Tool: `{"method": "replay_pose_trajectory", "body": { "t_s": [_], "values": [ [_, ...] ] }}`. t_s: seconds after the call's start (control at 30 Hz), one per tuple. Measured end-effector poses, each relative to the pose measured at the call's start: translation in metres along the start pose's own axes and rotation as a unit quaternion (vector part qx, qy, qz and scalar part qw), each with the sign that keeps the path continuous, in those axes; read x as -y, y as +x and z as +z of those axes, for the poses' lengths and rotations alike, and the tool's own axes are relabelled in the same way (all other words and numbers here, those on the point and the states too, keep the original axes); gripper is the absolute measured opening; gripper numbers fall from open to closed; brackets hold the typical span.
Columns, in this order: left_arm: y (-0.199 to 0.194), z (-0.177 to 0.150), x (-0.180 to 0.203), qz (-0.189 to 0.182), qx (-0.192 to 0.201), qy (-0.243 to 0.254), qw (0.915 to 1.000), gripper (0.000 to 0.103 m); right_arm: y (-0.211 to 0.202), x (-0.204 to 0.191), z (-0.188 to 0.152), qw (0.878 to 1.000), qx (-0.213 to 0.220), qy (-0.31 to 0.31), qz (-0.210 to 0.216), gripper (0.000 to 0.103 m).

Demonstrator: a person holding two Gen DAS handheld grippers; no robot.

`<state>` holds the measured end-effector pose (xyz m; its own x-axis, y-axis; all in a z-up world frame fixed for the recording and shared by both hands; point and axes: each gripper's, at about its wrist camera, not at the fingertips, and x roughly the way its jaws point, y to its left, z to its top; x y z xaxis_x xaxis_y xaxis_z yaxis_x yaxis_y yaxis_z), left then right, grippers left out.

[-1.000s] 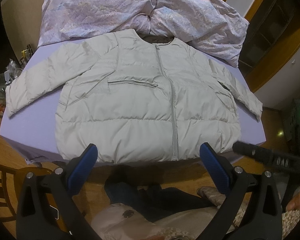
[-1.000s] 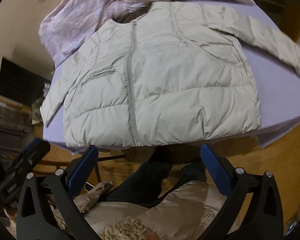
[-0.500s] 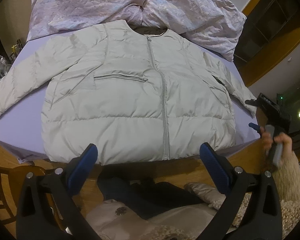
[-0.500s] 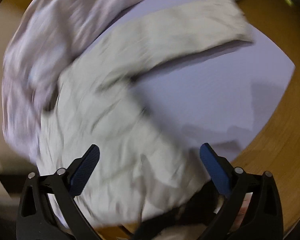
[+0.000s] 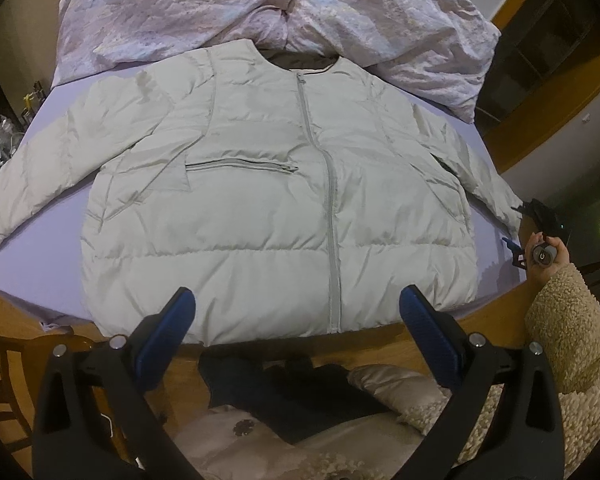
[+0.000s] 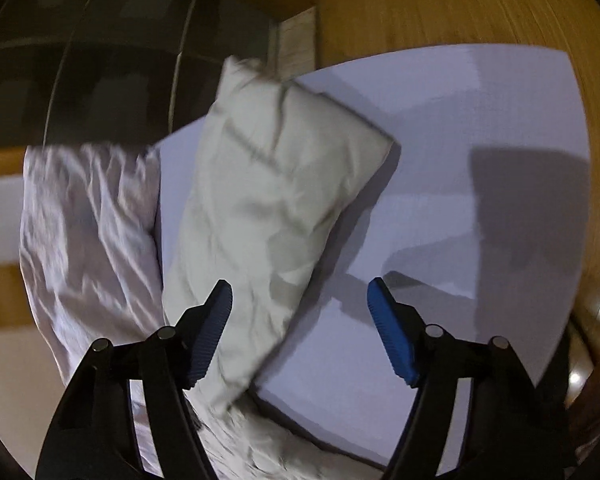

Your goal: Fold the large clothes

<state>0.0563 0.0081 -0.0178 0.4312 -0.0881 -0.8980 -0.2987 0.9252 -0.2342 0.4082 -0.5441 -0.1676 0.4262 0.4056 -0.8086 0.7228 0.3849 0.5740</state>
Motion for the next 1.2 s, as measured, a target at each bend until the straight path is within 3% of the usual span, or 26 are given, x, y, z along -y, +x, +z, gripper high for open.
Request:
{"method": "replay_pose_trajectory", "body": {
  "t_s": [0.17,0.27,0.33,0.43,0.53,0.73,0.8,1.0,1.2],
  "values": [
    [0.0,0.007,-0.008,0.01,0.007,-0.014,0.9998,0.101,0.001,0.005,0.013,0.999,0.025,0.02,0.018,0.063],
    [-0.001,0.011,-0.012,0.02,0.014,-0.022,0.9995,0.101,0.006,0.008,0.02,0.999,0.029,0.026,0.019,0.051],
    [-0.001,0.014,-0.016,0.03,0.02,-0.025,0.999,0.101,0.01,0.01,0.021,0.999,0.032,0.033,0.016,0.036],
    [-0.003,0.018,-0.023,0.05,0.034,-0.034,0.9976,0.101,0.013,0.007,0.021,0.999,0.044,0.032,0.006,0.027],
    [-0.005,0.022,-0.035,0.072,0.048,-0.045,0.9952,0.101,0.01,-0.015,0.017,0.998,0.067,-0.017,-0.01,0.015],
    [-0.004,0.031,-0.063,0.09,0.061,-0.077,0.9911,0.101,-0.005,-0.091,-0.002,0.985,0.098,-0.139,0.007,0.01],
    [-0.002,0.034,-0.074,0.083,0.067,-0.091,0.9901,0.101,-0.007,-0.119,-0.015,0.979,0.094,-0.181,0.023,0.009],
    [0.006,0.041,-0.1,0.079,0.071,-0.119,0.9872,0.101,0.0,-0.212,-0.095,0.937,0.068,-0.337,0.068,0.009],
    [0.015,0.042,-0.141,0.074,0.049,-0.173,0.9809,0.101,0.037,-0.27,-0.199,0.892,-0.013,-0.438,0.108,0.009]
  ]
}}
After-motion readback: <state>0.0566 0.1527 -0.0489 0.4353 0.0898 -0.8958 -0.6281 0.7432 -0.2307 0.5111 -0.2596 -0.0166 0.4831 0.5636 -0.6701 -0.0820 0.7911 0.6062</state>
